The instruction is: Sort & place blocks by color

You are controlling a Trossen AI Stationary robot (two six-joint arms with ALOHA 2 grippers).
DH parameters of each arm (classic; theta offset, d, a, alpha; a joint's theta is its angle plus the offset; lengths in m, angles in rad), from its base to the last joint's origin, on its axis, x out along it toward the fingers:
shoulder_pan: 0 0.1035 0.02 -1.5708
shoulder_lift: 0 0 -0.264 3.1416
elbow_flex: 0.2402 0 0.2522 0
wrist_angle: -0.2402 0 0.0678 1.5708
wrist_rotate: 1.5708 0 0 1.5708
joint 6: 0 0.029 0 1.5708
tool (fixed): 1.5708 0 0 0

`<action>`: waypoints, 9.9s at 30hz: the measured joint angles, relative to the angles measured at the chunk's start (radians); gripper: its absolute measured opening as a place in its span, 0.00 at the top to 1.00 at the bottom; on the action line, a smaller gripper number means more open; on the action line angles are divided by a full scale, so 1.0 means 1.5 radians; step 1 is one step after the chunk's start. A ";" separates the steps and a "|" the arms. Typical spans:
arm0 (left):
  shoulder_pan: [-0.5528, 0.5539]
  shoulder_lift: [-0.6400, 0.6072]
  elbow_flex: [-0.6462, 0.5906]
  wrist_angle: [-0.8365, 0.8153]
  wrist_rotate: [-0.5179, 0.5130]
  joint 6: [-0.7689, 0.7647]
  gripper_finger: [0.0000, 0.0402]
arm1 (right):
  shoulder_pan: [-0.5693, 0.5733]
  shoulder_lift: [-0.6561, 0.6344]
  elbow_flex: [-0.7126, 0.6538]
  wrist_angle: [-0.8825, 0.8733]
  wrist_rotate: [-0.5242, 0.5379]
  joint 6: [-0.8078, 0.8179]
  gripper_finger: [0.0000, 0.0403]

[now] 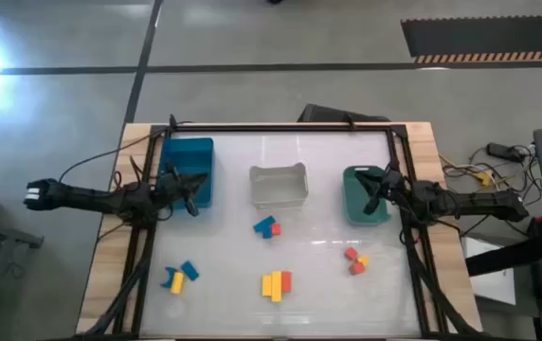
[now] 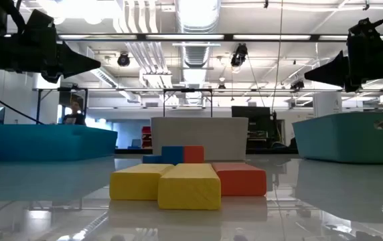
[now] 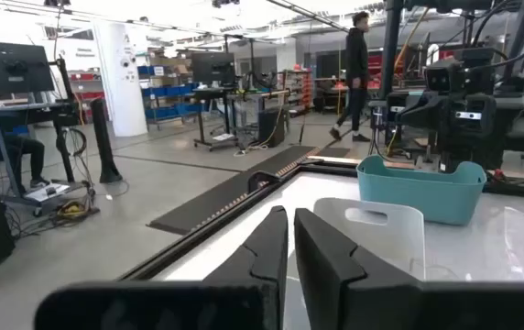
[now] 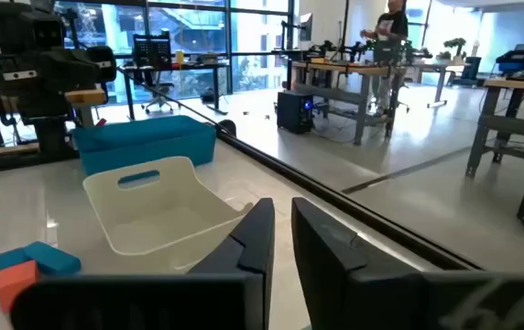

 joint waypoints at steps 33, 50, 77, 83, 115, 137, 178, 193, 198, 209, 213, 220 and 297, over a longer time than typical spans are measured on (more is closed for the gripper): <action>0.000 0.000 0.000 0.000 0.000 0.000 0.98 | 0.000 0.000 0.000 0.000 0.000 0.000 0.92; 0.000 0.000 0.000 0.000 0.000 0.000 0.98 | 0.000 0.000 0.000 0.000 0.000 0.001 0.92; 0.000 0.000 0.000 0.004 0.000 -0.015 0.98 | 0.000 0.000 0.000 0.001 0.000 -0.006 0.92; 0.000 0.000 0.000 0.005 0.000 -0.110 0.98 | 0.000 0.000 0.000 0.001 -0.001 0.028 0.92; 0.000 0.005 0.006 0.347 0.002 -0.067 0.98 | 0.000 0.001 0.000 0.127 -0.091 0.352 0.92; 0.000 0.028 0.003 0.364 0.002 -0.020 0.98 | 0.006 0.246 0.166 0.166 -0.122 0.147 0.92; 0.000 0.043 0.002 0.364 0.004 -0.022 0.98 | 0.124 0.890 0.649 -0.095 -0.159 0.021 0.92; 0.000 0.043 0.002 0.364 0.003 -0.022 0.98 | 0.124 1.014 0.739 -0.137 -0.214 0.023 0.69; 0.000 0.042 0.002 0.364 0.003 -0.022 0.98 | 0.124 1.060 0.785 -0.208 -0.210 0.023 0.54; 0.000 0.043 0.002 0.364 0.003 -0.022 0.98 | 0.122 1.140 0.838 -0.269 -0.209 0.010 0.37; 0.000 0.044 0.002 0.364 0.003 -0.022 0.98 | 0.122 1.153 0.840 -0.268 -0.209 0.011 0.36; 0.000 0.043 0.002 0.364 0.003 -0.022 0.98 | 0.118 1.153 0.839 -0.268 -0.209 0.024 0.37; 0.000 0.053 0.002 0.364 0.003 -0.022 0.98 | 0.017 0.583 0.545 -0.774 0.013 0.900 0.68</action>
